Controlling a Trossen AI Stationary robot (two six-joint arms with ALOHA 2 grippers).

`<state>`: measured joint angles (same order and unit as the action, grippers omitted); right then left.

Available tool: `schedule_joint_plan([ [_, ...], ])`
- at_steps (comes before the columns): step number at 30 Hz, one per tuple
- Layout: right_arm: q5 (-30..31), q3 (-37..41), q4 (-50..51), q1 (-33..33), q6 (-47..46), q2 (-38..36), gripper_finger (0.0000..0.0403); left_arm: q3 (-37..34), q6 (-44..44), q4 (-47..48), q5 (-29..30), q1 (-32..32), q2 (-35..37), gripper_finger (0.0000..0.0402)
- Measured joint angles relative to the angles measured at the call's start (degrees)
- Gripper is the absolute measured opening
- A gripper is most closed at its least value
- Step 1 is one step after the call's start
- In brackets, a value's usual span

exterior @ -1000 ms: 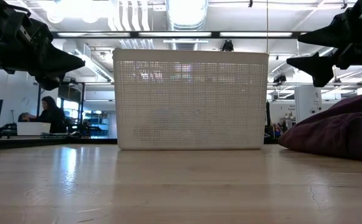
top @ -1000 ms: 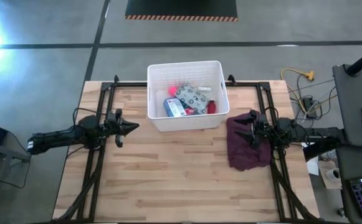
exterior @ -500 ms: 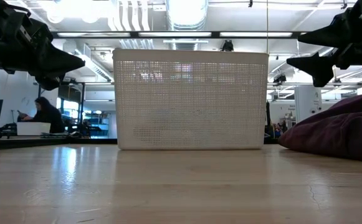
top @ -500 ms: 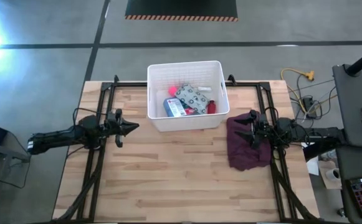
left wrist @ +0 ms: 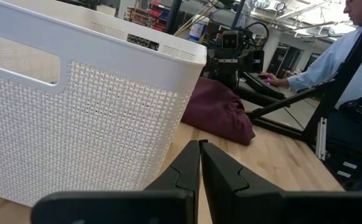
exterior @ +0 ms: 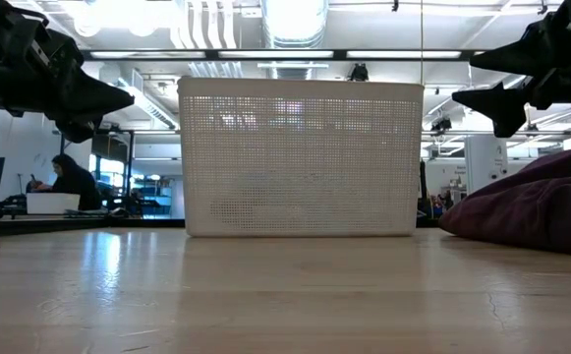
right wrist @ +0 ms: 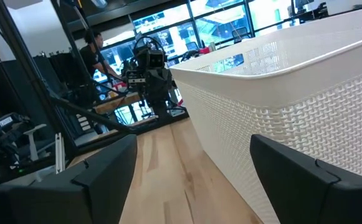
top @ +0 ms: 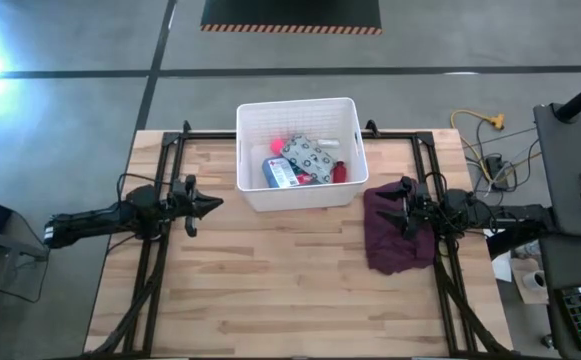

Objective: Pick & place medical supplies in basket/bin
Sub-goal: Return to Home Position

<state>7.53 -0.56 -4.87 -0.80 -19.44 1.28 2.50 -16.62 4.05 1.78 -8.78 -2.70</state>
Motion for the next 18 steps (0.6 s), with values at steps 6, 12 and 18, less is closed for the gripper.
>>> schedule_joint_plan([
  [6, 0.0, 0.0, -0.02, 0.0, 0.0, 0.0, 0.0305, 0.0, 0.0, -0.04, -0.04, 0.02, 0.0, 0.0],
  [12, 0.0, 0.0, -0.01, 0.0, 0.0, 0.0, 0.0311, 0.0, 0.0, -0.07, -0.09, 0.0, -0.01, 0.0],
  [18, 0.0, 0.0, -0.02, 0.0, 0.0, 0.0, 0.0305, 0.02, 0.0, -0.09, -0.11, 0.0, -0.01, 0.0],
])
